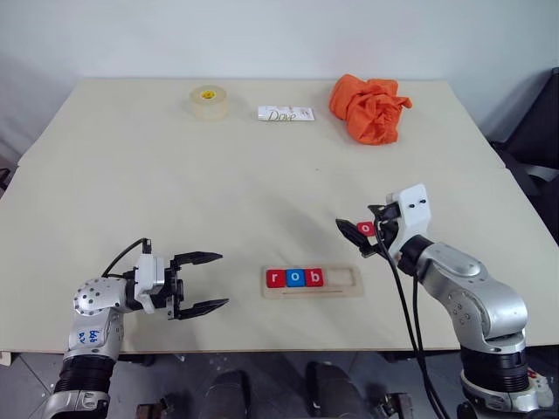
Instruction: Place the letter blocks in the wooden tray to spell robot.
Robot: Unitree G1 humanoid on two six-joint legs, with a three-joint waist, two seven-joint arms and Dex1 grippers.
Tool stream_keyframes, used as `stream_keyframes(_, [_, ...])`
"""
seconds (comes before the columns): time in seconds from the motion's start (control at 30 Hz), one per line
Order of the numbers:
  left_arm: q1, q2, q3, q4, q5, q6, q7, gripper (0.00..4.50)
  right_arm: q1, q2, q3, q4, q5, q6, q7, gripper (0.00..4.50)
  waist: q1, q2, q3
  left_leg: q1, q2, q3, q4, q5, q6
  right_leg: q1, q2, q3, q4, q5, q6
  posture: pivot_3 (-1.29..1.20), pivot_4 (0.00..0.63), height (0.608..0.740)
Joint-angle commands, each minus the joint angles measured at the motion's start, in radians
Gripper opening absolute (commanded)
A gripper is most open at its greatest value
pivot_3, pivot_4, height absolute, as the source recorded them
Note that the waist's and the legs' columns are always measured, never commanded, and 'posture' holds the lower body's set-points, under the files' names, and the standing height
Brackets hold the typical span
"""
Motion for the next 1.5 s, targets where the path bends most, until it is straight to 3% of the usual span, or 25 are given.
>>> stream_keyframes(0.03, [0.008, -0.003, 0.003, -0.026, -0.012, -0.014, 0.000, 4.50, 0.005, 0.030, -0.004, -0.065, -0.036, 0.026, -0.086, 4.48, 0.000, 0.000, 0.000, 0.000, 0.000, 0.000, 0.000, 0.000, 0.000, 0.000, 0.000, 0.000, 0.000, 0.000, 0.000, 0.00, 0.150, 0.740])
stream_keyframes(0.97, [0.025, 0.000, 0.006, -0.047, -0.012, -0.006, 0.009, 4.50, 0.009, 0.123, 0.004, 0.187, -0.113, -0.087, -0.128, 4.48, -0.002, 0.000, 0.000, -0.001, 0.000, 0.000, 0.000, 0.000, 0.000, 0.000, 0.001, -0.001, 0.000, 0.000, 0.000, 0.00, 0.150, 0.740])
stream_keyframes(1.07, [0.025, 0.000, 0.006, -0.048, -0.012, -0.006, 0.010, 4.50, 0.015, 0.126, 0.006, 0.184, -0.116, -0.088, -0.124, 3.86, -0.002, 0.000, 0.000, -0.001, 0.000, 0.000, 0.000, 0.000, 0.000, 0.000, 0.001, -0.001, 0.000, 0.000, 0.000, 0.00, 0.150, 0.740])
stream_keyframes(1.3, [0.024, 0.000, 0.004, -0.048, -0.013, -0.005, 0.007, 4.50, 0.020, 0.119, 0.024, 0.177, -0.141, -0.106, -0.114, 1.51, -0.003, 0.000, 0.000, -0.001, 0.000, 0.000, 0.000, 0.000, 0.000, 0.000, 0.002, -0.001, 0.000, 0.000, 0.000, 0.00, 0.150, 0.740])
stream_keyframes(1.5, [0.018, 0.000, 0.000, -0.045, -0.015, -0.002, 0.000, 4.50, 0.027, 0.115, 0.011, 0.073, -0.107, -0.134, -0.060, 1.46, -0.002, 0.000, 0.000, -0.001, 0.000, 0.000, 0.000, 0.000, 0.000, 0.000, 0.002, -0.001, 0.000, 0.000, 0.000, 0.00, 0.150, 0.740])
